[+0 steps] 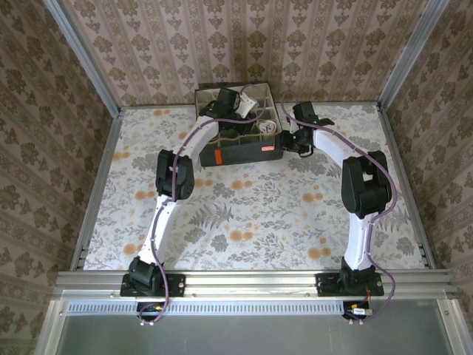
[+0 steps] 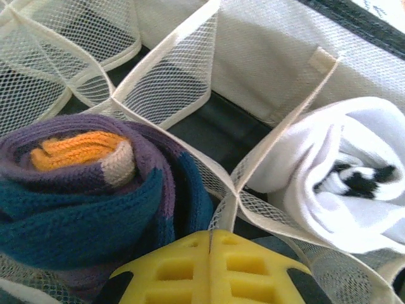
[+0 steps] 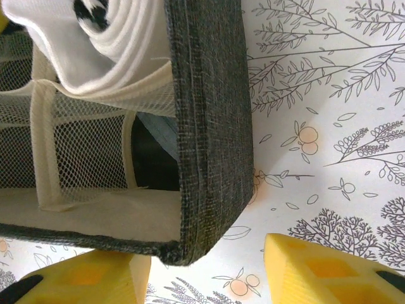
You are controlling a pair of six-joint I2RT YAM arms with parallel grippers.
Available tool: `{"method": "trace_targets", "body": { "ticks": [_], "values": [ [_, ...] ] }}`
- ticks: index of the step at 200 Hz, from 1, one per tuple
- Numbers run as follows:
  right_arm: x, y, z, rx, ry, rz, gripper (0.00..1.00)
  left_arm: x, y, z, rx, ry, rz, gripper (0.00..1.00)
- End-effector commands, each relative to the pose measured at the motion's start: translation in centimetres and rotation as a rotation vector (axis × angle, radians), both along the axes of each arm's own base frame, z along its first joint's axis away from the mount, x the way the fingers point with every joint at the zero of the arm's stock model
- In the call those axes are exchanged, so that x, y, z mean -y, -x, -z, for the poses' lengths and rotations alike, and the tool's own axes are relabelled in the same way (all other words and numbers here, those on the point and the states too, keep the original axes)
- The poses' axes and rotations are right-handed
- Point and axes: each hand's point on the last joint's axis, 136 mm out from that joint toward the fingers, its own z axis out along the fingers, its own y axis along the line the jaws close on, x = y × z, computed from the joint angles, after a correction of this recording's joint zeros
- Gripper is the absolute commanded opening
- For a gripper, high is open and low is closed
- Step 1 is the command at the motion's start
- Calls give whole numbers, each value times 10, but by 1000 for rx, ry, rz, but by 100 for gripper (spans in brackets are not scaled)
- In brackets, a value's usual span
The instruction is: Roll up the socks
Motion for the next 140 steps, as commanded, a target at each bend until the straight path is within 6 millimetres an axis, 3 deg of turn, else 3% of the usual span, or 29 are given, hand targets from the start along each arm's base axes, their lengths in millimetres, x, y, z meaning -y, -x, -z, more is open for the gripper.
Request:
{"method": "trace_targets", "body": {
  "ticks": [1,54,94,111,140],
  "values": [
    [4,-5,5,-10,-4,16,50,-27,-25,9,3,-10,-112,0],
    [10,5,16,-45,-1,25,49,-51,-53,-4,174,-121,-158,0],
    [7,4,10,-32,-25,21,48,-41,-45,-11,163,-83,-113,0],
    [6,2,-1,0,-37,16,48,-37,-37,-27,164,-29,-91,0],
    [7,1,-27,70,-33,9,48,-37,-23,-75,222,67,-48,12]
  ]
}}
